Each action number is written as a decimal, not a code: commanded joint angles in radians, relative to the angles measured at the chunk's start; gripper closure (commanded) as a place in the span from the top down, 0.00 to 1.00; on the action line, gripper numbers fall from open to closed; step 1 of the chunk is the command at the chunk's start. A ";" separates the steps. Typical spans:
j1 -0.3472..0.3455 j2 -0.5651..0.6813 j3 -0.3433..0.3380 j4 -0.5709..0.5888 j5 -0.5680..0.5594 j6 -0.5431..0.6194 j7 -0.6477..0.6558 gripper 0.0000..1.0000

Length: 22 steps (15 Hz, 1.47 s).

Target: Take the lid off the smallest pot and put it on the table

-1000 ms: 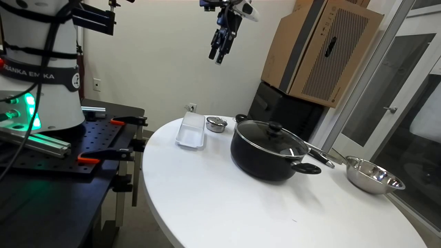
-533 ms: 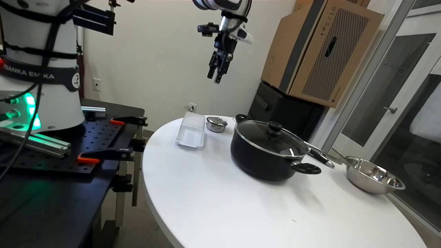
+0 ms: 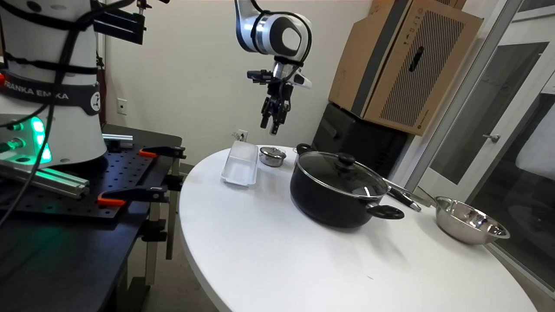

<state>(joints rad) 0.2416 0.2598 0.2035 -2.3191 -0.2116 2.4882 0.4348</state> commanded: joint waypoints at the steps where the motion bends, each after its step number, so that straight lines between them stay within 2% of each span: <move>1: 0.068 0.135 -0.068 0.120 -0.065 0.009 0.065 1.00; 8: 0.149 0.275 -0.133 0.281 -0.046 -0.005 0.068 1.00; 12: 0.177 0.326 -0.151 0.337 -0.035 -0.011 0.075 0.95; 16: 0.185 0.336 -0.157 0.348 -0.017 -0.002 0.078 0.95; 22: 0.179 0.304 -0.148 0.305 0.005 0.017 0.080 0.96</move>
<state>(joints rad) 0.4084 0.5815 0.0627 -1.9947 -0.2333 2.4915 0.5038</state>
